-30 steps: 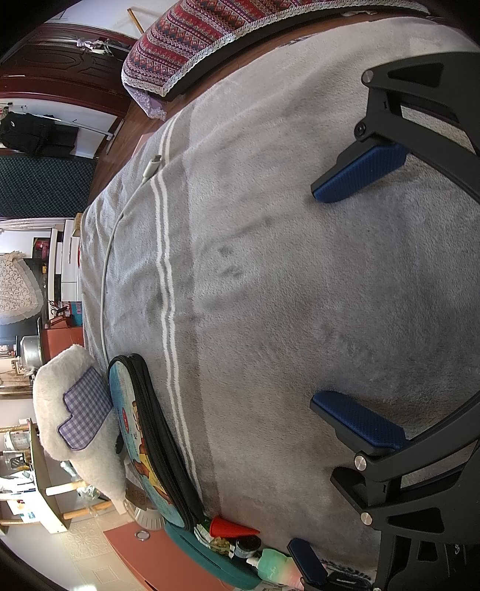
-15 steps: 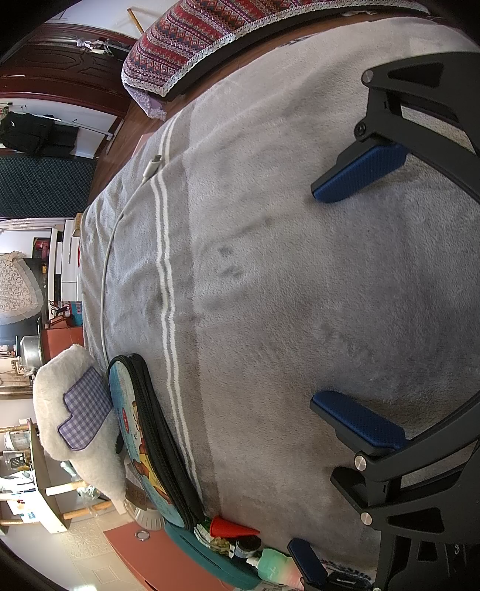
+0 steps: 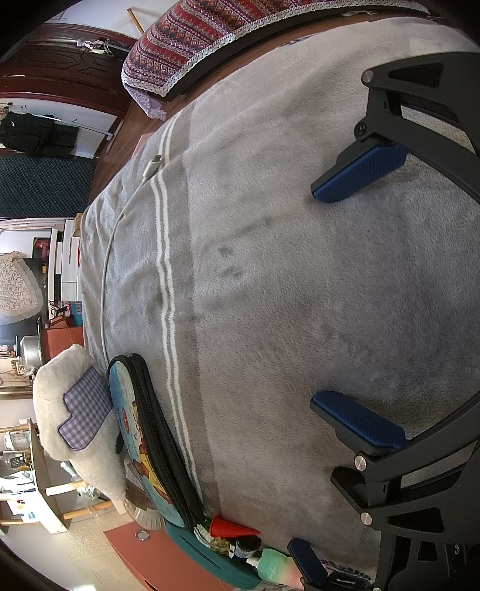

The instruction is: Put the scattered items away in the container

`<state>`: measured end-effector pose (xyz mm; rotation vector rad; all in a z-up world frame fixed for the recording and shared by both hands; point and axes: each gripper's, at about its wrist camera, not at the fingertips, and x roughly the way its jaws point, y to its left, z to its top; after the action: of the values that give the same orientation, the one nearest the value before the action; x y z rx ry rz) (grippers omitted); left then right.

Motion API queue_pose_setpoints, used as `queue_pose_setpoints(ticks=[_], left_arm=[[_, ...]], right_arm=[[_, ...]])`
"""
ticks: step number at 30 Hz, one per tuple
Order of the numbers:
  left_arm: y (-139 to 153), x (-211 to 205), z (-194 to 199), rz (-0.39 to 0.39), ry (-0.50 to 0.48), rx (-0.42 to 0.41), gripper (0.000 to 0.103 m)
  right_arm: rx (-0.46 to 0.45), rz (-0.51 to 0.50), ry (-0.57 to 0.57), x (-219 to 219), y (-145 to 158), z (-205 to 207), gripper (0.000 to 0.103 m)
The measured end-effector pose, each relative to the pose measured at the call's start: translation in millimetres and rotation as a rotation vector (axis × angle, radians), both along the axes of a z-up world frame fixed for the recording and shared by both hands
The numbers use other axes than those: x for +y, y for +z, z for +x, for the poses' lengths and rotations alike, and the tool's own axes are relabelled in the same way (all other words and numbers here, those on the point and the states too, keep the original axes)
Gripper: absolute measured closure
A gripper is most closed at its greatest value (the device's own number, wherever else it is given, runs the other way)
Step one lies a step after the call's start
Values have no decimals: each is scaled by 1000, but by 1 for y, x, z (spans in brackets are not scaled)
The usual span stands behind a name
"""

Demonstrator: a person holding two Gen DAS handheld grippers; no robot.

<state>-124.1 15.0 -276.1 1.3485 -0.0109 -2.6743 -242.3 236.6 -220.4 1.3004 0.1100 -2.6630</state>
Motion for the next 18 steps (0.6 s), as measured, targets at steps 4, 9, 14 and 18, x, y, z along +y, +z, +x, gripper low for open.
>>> queue_pose_setpoints(ticks=[4,9,14,18], left_arm=[[0,0,0,0,0,0,0],[0,0,0,0,1,0,0],[0,0,0,0,1,0,0],[0,0,0,0,1,0,0]], right_arm=[[0,0,0,0,1,0,0],[0,0,1,0,-1,0,0],[0,0,1,0,1,0,0],[0,0,1,0,-1,0,0]])
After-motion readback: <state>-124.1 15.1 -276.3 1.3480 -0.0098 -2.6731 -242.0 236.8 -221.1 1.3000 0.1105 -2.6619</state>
